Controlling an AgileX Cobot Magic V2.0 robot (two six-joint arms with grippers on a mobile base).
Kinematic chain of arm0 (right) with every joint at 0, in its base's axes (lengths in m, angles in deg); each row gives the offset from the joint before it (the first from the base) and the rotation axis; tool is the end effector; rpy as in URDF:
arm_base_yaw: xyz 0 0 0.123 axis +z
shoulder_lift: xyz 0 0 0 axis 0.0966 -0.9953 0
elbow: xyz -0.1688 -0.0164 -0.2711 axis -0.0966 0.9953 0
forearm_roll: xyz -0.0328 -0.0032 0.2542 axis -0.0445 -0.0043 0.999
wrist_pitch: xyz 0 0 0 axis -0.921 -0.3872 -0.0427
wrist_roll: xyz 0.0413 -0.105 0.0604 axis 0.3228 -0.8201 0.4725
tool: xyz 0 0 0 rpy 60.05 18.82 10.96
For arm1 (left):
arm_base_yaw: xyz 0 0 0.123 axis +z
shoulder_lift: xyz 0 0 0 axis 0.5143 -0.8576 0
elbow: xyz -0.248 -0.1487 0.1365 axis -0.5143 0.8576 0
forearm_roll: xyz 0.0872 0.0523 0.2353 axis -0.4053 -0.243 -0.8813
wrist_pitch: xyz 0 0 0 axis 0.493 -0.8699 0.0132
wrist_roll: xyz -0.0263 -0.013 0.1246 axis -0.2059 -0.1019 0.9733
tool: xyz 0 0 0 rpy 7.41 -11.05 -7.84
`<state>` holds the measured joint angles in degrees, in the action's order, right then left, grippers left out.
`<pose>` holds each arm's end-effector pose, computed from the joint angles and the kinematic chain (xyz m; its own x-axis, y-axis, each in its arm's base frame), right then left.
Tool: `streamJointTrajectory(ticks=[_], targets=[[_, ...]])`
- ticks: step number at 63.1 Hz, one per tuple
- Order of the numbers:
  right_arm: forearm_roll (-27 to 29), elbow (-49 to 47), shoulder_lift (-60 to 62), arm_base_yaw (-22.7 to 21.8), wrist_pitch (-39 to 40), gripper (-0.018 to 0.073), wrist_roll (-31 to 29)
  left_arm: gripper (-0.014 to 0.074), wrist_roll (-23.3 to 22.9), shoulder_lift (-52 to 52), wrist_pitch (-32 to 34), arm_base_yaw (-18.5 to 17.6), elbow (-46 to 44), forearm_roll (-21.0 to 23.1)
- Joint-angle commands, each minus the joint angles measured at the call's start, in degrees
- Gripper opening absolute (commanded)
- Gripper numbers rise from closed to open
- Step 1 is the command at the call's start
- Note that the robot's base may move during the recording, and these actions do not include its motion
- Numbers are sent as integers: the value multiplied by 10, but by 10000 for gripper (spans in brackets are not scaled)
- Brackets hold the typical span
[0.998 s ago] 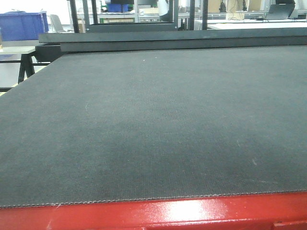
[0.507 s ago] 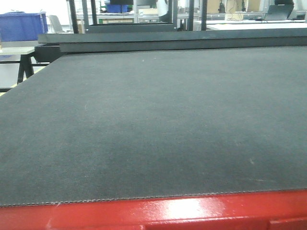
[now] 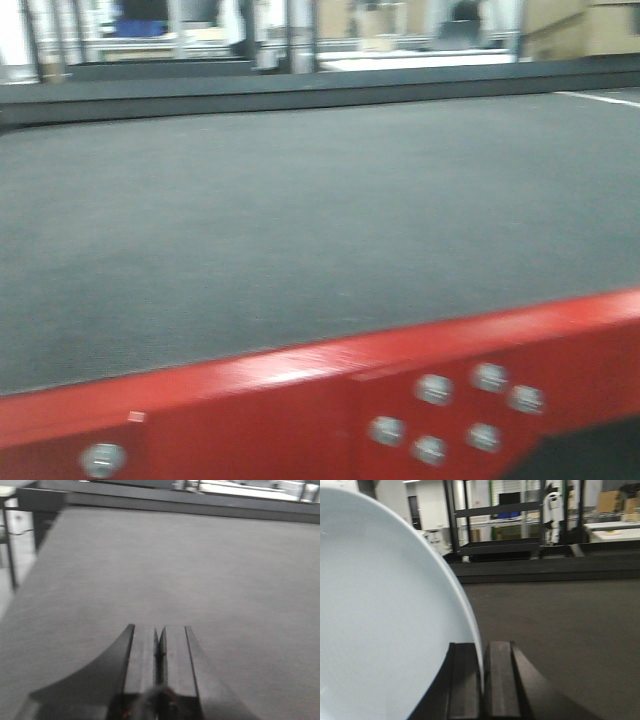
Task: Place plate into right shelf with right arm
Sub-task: 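Drive the base with the held plate to the steel shelf rack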
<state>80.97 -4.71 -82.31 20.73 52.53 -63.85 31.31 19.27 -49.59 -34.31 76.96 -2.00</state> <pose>0.0679 0.0370 0.3528 -0.0028 0.1920 -0.9814 -0.4714 0.8653 0.1707 0.0628 -0.0035 0.1872 -0.0749 -0.0837 -0.9937 0.0511 0.9948 -0.0876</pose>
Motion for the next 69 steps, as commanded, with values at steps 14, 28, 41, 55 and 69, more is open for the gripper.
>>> streamJointTrajectory(ticks=[14, 28, 41, 55, 69], targets=[[-2, -17, -4, -1, 62, 55, -4, -47, -3, 4, 51, -1, 5, 0], [-2, -17, -4, -1, 62, 55, -4, -47, -3, 4, 51, -1, 5, 0], [-2, -17, -4, -1, 62, 55, -4, -47, -3, 4, 51, -1, 5, 0], [-2, -17, -4, -1, 62, 55, -4, -47, -3, 4, 51, -1, 5, 0], [-2, -17, -4, -1, 62, 55, -4, -47, -3, 4, 51, -1, 5, 0]])
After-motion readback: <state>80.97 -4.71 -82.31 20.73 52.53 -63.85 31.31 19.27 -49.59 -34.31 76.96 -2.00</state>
